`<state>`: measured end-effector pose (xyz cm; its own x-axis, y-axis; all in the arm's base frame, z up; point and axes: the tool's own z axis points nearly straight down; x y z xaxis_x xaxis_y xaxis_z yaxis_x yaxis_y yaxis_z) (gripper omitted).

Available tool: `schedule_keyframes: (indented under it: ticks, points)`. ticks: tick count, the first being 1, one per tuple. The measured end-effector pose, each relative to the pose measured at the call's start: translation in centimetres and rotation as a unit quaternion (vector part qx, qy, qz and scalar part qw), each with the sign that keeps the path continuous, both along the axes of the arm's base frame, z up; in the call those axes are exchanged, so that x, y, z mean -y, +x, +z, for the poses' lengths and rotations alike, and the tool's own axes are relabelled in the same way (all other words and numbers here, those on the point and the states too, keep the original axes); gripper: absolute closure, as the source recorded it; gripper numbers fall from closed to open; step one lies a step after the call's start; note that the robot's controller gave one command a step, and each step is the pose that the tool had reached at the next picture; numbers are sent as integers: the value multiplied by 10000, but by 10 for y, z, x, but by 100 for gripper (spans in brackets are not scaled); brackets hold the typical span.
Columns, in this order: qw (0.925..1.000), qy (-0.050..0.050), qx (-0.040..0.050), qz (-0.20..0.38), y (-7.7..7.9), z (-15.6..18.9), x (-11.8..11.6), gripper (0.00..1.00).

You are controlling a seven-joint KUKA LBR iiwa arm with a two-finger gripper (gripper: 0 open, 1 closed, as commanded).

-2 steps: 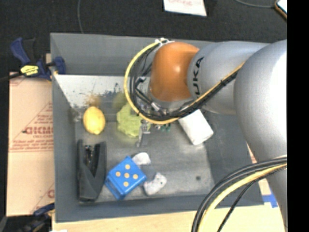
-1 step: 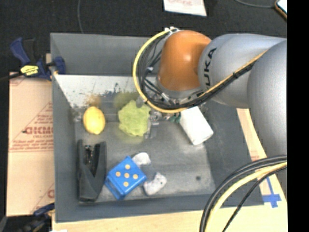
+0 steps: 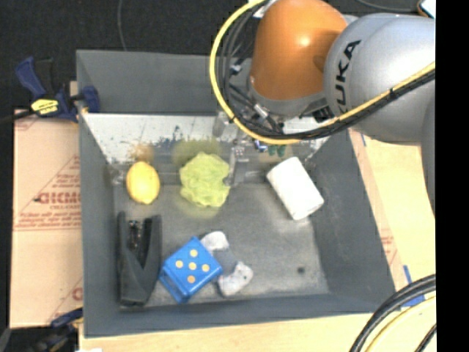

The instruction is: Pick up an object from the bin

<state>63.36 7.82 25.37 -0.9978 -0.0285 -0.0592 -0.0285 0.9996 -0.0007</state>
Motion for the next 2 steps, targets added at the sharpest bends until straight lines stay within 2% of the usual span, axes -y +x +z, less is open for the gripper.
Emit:
schedule_keyframes:
  ticks: [1,2]
  points:
    - [9998,-22,-11,187,2,-85,18,0]
    - [9958,72,63,-908,-4,-62,5,0]
